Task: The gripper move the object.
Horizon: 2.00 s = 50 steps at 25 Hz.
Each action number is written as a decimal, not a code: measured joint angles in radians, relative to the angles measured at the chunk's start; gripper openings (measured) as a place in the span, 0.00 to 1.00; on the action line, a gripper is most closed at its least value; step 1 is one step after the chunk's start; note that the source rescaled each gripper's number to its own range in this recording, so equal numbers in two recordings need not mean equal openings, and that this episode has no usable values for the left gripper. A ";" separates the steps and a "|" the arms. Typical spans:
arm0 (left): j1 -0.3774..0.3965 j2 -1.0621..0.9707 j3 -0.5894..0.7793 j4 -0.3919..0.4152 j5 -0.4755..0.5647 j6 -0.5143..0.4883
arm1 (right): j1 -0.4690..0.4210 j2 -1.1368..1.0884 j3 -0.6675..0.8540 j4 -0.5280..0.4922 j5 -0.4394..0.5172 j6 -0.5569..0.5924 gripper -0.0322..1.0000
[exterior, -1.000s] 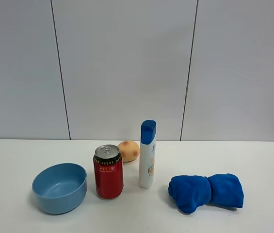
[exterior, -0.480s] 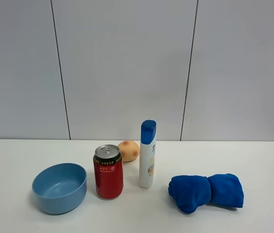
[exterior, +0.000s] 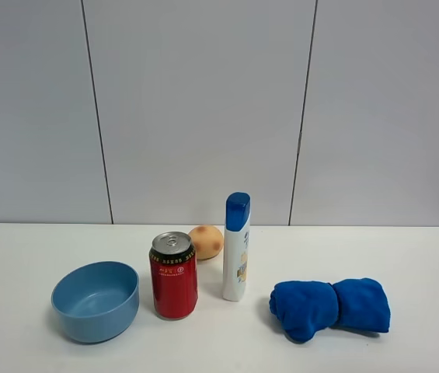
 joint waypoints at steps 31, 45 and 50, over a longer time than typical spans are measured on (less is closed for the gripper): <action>0.000 0.000 0.000 0.000 0.000 0.000 | -0.055 -0.267 0.263 0.053 -0.047 -0.008 0.88; 0.000 0.000 0.000 0.000 0.000 0.000 | -0.055 -0.267 0.374 -0.007 -0.111 -0.093 0.88; 0.000 0.000 0.000 0.000 0.000 0.000 | -0.055 -0.267 0.374 -0.004 -0.111 -0.101 0.88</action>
